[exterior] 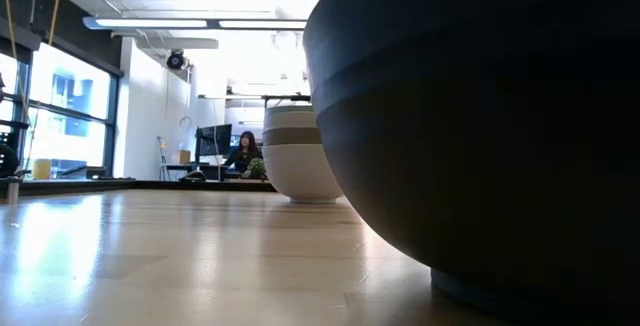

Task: Nest bowls inside each other
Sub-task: Stack the black bowl on the light green bowl

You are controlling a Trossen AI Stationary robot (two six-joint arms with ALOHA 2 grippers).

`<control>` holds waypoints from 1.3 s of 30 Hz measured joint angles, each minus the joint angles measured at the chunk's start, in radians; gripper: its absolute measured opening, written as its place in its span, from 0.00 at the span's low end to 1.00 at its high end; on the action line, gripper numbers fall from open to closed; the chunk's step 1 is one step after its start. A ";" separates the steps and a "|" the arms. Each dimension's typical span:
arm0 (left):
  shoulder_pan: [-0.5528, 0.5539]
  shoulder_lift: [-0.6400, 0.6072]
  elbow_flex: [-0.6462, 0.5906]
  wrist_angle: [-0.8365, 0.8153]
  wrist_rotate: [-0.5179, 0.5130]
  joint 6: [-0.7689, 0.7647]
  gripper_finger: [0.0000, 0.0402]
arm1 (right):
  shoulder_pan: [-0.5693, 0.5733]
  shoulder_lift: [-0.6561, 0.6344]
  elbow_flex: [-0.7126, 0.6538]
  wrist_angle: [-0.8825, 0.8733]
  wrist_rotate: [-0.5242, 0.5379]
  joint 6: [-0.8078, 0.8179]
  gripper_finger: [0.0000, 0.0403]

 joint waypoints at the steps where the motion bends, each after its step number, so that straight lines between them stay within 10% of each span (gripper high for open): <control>1: 0.000 0.000 0.000 0.000 0.000 -0.002 0.51 | 0.000 0.005 0.000 0.005 -0.008 -0.010 0.36; 29: -0.055 0.001 0.000 0.000 -0.011 -0.065 0.51 | -0.011 0.134 -0.001 0.103 -0.058 -0.067 0.33; 39: -0.063 0.001 0.000 0.000 -0.017 -0.071 0.51 | -0.018 0.136 -0.001 0.104 -0.075 -0.081 0.03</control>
